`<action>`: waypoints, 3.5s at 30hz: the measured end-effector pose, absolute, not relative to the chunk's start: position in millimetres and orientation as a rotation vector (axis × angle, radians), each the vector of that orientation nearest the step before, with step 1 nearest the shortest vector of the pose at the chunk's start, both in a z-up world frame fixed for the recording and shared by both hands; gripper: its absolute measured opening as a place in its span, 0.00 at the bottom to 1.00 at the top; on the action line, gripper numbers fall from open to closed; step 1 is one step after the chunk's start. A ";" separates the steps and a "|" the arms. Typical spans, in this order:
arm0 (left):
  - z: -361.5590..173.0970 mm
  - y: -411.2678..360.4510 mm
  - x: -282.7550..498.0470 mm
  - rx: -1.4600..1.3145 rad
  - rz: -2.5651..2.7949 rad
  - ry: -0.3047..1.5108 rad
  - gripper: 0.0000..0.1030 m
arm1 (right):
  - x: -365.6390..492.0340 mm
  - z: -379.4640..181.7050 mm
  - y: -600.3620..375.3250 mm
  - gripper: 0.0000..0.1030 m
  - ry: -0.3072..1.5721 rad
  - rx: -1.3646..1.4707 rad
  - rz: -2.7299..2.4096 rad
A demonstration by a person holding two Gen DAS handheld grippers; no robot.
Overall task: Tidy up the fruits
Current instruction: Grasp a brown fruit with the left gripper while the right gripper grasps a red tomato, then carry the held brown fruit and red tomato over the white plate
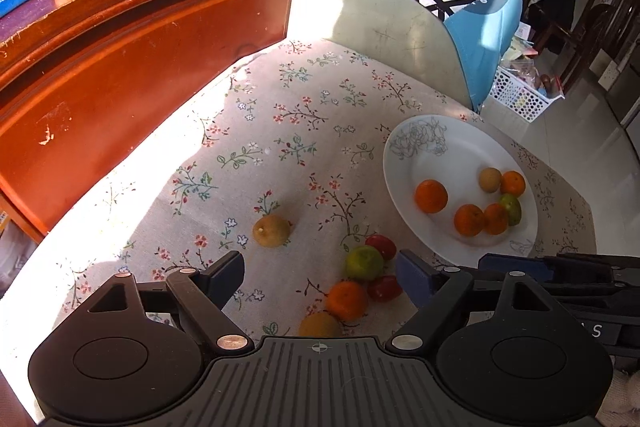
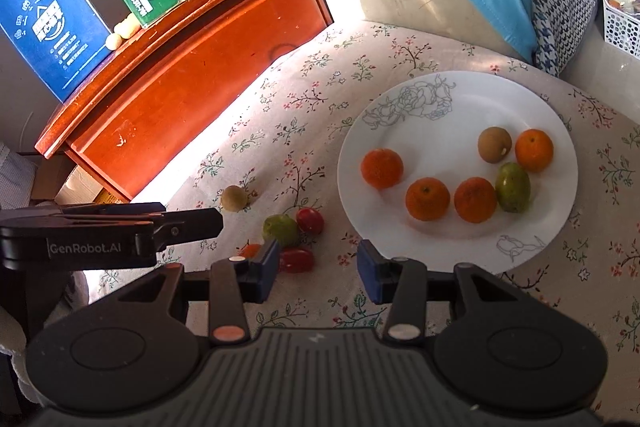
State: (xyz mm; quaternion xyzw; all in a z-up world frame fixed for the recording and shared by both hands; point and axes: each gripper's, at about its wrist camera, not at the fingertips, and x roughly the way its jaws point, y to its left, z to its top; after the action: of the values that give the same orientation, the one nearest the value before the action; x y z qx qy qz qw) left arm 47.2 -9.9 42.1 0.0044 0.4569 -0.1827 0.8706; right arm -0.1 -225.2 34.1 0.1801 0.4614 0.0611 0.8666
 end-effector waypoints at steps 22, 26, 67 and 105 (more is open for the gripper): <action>19.7 3.0 17.3 0.262 -0.456 0.966 0.81 | 19.8 -0.5 -184.0 0.37 1.047 0.259 0.170; 14.3 1.2 16.2 0.264 -0.477 0.980 0.81 | 23.7 -4.9 -182.3 0.37 1.051 0.252 0.154; -7.7 -18.1 18.4 0.189 -0.481 0.959 0.25 | 16.7 1.7 -192.3 0.28 1.024 0.269 0.148; 53.5 -103.1 84.7 -0.004 -0.551 0.830 0.25 | 26.9 54.3 -300.9 0.28 0.846 0.435 -0.031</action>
State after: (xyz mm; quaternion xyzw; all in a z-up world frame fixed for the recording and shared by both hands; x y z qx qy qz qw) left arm 84.7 -103.1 53.5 -0.0021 0.3980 -0.2642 0.8785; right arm 26.9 -300.9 54.3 0.2092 0.4071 -0.0147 0.8890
